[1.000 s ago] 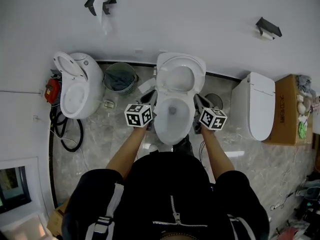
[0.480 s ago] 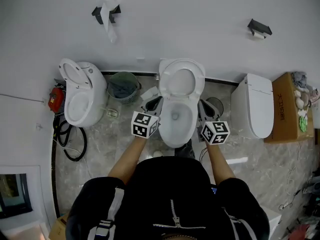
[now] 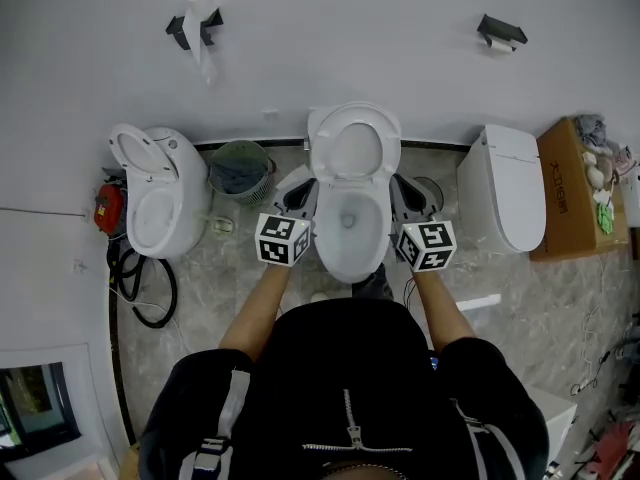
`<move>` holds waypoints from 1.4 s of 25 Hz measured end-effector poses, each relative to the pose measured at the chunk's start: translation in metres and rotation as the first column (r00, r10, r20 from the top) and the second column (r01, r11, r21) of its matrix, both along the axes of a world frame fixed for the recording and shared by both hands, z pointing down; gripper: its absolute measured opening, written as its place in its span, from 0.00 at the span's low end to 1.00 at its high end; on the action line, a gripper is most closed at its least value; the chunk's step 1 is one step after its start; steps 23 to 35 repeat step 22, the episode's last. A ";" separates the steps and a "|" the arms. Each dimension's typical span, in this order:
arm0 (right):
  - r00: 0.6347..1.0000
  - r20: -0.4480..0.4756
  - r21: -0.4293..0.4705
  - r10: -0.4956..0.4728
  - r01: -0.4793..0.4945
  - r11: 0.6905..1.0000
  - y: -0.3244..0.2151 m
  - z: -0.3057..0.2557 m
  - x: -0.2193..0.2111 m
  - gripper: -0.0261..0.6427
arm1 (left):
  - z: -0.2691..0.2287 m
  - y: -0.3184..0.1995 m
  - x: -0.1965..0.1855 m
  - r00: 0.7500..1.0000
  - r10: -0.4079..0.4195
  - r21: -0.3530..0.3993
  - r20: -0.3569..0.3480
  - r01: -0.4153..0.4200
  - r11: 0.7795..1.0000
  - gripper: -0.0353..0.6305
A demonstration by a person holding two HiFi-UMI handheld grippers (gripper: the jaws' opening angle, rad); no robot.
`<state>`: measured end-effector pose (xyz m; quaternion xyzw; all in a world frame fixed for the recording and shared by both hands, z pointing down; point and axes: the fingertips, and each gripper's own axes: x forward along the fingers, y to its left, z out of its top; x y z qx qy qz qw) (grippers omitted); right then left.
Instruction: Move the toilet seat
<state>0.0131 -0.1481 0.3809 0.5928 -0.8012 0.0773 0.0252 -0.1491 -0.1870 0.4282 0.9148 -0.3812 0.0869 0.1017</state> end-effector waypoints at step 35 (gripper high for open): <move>1.000 -0.009 -0.024 0.009 -0.009 1.000 -0.003 0.011 0.011 0.04 | 0.001 -0.009 0.006 1.000 0.011 -0.006 0.004 -0.011 1.000 0.06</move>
